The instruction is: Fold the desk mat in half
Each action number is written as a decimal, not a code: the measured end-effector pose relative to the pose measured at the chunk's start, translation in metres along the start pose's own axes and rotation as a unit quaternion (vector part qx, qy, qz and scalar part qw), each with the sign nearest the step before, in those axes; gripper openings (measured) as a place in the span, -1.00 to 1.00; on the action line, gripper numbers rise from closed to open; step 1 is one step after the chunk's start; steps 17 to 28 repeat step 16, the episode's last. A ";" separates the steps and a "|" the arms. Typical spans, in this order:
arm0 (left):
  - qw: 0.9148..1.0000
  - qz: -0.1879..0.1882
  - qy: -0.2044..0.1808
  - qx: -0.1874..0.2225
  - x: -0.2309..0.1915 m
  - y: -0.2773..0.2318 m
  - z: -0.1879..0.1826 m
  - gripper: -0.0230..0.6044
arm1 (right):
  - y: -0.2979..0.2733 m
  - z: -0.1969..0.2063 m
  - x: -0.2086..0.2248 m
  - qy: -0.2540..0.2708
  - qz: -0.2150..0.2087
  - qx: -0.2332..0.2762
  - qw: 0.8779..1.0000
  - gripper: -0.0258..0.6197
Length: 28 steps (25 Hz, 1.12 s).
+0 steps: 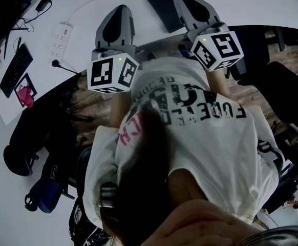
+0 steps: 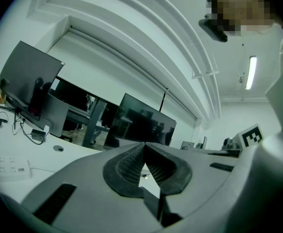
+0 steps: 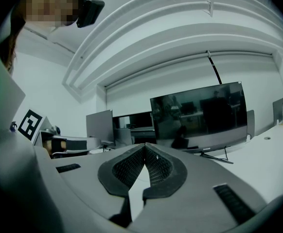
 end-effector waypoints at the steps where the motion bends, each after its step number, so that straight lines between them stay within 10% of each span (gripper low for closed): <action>1: 1.000 0.001 -0.001 0.000 0.001 0.000 0.000 -0.92 | 0.001 0.000 0.001 0.000 0.001 0.000 1.000 -0.92; 28: 1.000 0.002 -0.006 -0.007 0.015 0.002 0.006 -0.92 | 0.021 0.002 0.016 -0.005 0.018 0.006 1.000 -0.92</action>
Point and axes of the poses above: the fingertips, and each gripper's own axes: y backward along the fingers, x to its right, z out of its underside, the point moved 2 cm from there along y, backward along the fingers, and after that the axes turned 5 degrees about -z, right-handed, at the moved point
